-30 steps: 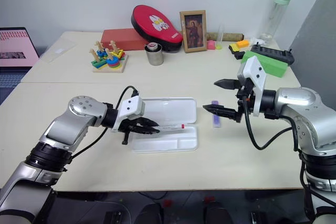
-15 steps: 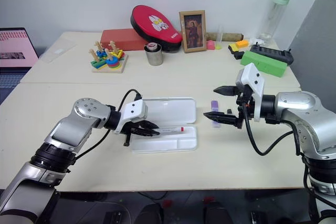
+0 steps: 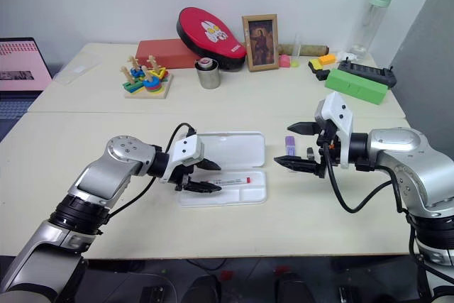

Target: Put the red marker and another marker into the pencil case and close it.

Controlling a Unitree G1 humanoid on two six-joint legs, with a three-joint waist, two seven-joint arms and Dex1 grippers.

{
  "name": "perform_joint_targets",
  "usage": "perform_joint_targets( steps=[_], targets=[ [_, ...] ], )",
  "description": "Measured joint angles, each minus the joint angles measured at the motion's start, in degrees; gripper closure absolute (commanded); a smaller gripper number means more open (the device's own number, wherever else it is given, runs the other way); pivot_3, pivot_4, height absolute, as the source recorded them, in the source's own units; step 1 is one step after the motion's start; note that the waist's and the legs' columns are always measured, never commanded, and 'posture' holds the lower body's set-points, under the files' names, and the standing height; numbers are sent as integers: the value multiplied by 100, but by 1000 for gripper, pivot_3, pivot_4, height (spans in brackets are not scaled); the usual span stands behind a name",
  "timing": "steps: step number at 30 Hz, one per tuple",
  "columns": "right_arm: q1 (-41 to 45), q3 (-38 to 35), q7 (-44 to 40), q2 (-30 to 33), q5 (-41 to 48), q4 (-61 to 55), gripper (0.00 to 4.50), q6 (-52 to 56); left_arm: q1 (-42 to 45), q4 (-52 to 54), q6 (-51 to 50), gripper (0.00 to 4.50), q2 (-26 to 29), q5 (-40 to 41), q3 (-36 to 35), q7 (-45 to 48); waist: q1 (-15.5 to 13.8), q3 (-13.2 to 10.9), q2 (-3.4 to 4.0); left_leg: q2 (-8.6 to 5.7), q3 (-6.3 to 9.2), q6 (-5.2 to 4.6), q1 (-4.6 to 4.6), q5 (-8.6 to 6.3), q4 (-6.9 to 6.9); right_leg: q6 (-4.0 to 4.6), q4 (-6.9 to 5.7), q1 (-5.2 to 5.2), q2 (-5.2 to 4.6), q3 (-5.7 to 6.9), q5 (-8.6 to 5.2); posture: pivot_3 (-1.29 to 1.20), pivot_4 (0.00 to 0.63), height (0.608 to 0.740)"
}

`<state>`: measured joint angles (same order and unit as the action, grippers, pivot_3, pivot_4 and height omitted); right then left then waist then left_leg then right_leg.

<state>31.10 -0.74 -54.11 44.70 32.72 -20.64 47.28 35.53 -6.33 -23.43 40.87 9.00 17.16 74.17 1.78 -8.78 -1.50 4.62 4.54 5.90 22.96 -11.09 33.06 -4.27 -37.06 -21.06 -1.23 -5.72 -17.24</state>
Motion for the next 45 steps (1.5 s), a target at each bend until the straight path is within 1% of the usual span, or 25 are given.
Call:
perform_joint_targets(
  steps=[3, 4, 5, 7, 10, 13, 15, 18, 20, 22, 25, 29, 32, 35, 36, 38, 39, 43, 44, 45],
  targets=[
    [38, 31, 359, -111, -113, 187, 0, 168, -42, 40, -14, 280, -93, 148, -214, -129, 0, 0, -1, 0, 0, 0, 0, 0, 2, 0, -2, 0, 0, 0, 0, 0, 150, 740],
    [51, 55, 631, -219, -222, 266, 0, 324, -121, 158, -67, 79, -212, 328, -426, -222, 0, 1, -1, 0, 0, 0, 0, 0, 2, 0, -2, 0, 0, 0, 0, 0, 150, 740],
    [56, 83, 929, -357, -279, 336, 0, 519, -194, 284, -115, 37, -350, 523, -631, -331, 1, 2, -3, 0, 1, 0, 0, 0, 3, 0, -4, 1, 0, 0, 0, 0, 150, 740],
    [57, 105, 1278, -587, -335, 377, 0, 776, -305, 430, -114, 37, -469, 699, -827, -465, 2, 2, -3, 0, 1, 0, 1, 0, 2, 1, -5, 0, 0, 0, 0, 0, 150, 740],
    [63, 57, 2156, -1189, -457, 414, 0, 1378, -675, 649, -167, 37, -741, 1055, -1296, -814, 11, 5, -2, -1, 2, 0, -1, 1, -1, 1, -8, -2, -1, 0, 1, 0, 150, 740],
    [-171, 116, 3279, -1990, -865, 353, 0, 1865, -1171, 1156, -289, 37, -1215, 1707, -1881, -1296, 8, 10, -10, 1, 5, 0, -1, 1, -1, 1, -10, -3, 0, 1, 1, 0, 150, 740],
    [-266, 220, 3664, -2291, -974, 314, 0, 2085, -1250, 1303, -249, 37, -1270, 1813, -2023, -1491, 2, 10, -9, 0, 5, 0, -1, 1, 1, 1, -13, -2, 0, 1, 1, 0, 150, 740],
    [-264, 361, 4053, -2548, -1194, 278, 0, 2186, -1259, 1391, -100, 37, -1348, 1892, -2157, -1629, -11, 11, -10, -1, 5, 1, -6, 1, 4, -2, -9, 9, -1, 2, 2, 0, 150, 740],
    [-265, 581, 4286, -2632, -1437, 332, 0, 2159, -1260, 1477, -9, 37, -1367, 1906, -2155, -1635, -6, 11, -10, -1, 4, 1, -7, 1, 4, -3, -4, 12, -1, 2, 3, 0, 150, 740],
    [-265, 740, 4448, -2751, -1645, 575, 0, 2046, -1259, 1521, 17, 37, -1385, 1950, -2147, -1631, 4, 12, -10, -1, 4, 0, -10, 1, 3, -3, -6, 13, -1, 2, 3, 0, 150, 740],
    [-266, 881, 4552, -2761, -1867, 900, 0, 1924, -1262, 1547, 17, 37, -1396, 2000, -2135, -1628, 4, 12, -10, 0, 4, 0, -8, 1, 3, -3, -5, 12, -1, 2, 3, 0, 150, 740],
    [-244, 873, 4549, -2826, -2022, 1152, 0, 1634, -1268, 1617, 12, 37, -1395, 2028, -2129, -1626, 10, 13, -11, 0, 5, 0, -10, 1, 1, -2, -5, 13, -1, 2, 3, 0, 150, 740],
    [-238, 867, 4540, -2942, -2064, 1338, 509, 1414, -1268, 1694, 11, 0, -1395, 2045, -2123, -1627, 15, 16, -13, 0, 5, 0, -19, 1, 2, -3, -5, 22, 0, 2, 3, 0, 150, 740],
    [-239, 872, 4527, -3007, -2069, 1443, 1222, 1277, -1267, 1701, 5, 0, -1395, 2048, -2094, -1632, 21, 17, -13, 0, 4, -2, -22, 3, 3, -4, -5, 26, 0, 2, 3, 0, 150, 740],
    [-239, 874, 4525, -3009, -2071, 1453, 1327, 1264, -1267, 1701, 5, 0, -1395, 2048, -2094, -1633, 24, 17, -13, 0, 4, -4, -22, 4, 3, -6, -5, 26, 0, 2, 4, 0, 150, 740],
    [-239, 873, 4523, -3016, -2074, 1473, 1876, 1241, -1267, 1701, 5, 0, -1395, 2049, -2093, -1634, 20, 17, -14, 0, 4, -8, -22, 6, 3, -8, -5, 26, 0, 2, 5, 0, 150, 740],
    [-239, 873, 4523, -3020, -2075, 1479, 1962, 1233, -1267, 1701, 5, 0, -1394, 2048, -2092, -1635, 12, 17, -14, 0, 5, -9, -21, 7, 4, -9, -5, 27, 0, 2, 5, 0, 150, 740],
    [-235, 872, 4522, -3027, -2075, 1535, 2942, 1180, -1264, 1701, 4, 0, -1394, 2049, -2088, -1658, 6, 18, -15, 0, 5, -9, -20, 7, 4, -10, -2, 28, 0, 2, 6, 0, 150, 740],
    [-229, 869, 4522, -3027, -2075, 1546, 3063, 1175, -1262, 1701, 4, 0, -1394, 2049, -2086, -1663, 5, 18, -15, 0, 5, -9, -20, 7, 4, -10, -1, 28, -1, 2, 6, 0, 150, 740],
    [-218, 864, 4522, -3025, -2076, 1565, 3289, 1162, -1254, 1701, 4, 0, -1394, 2050, -2080, -1668, 6, 18, -14, 0, 5, -9, -20, 7, 4, -10, -1, 28, 0, 2, 6, 0, 150, 740]
  ],
)
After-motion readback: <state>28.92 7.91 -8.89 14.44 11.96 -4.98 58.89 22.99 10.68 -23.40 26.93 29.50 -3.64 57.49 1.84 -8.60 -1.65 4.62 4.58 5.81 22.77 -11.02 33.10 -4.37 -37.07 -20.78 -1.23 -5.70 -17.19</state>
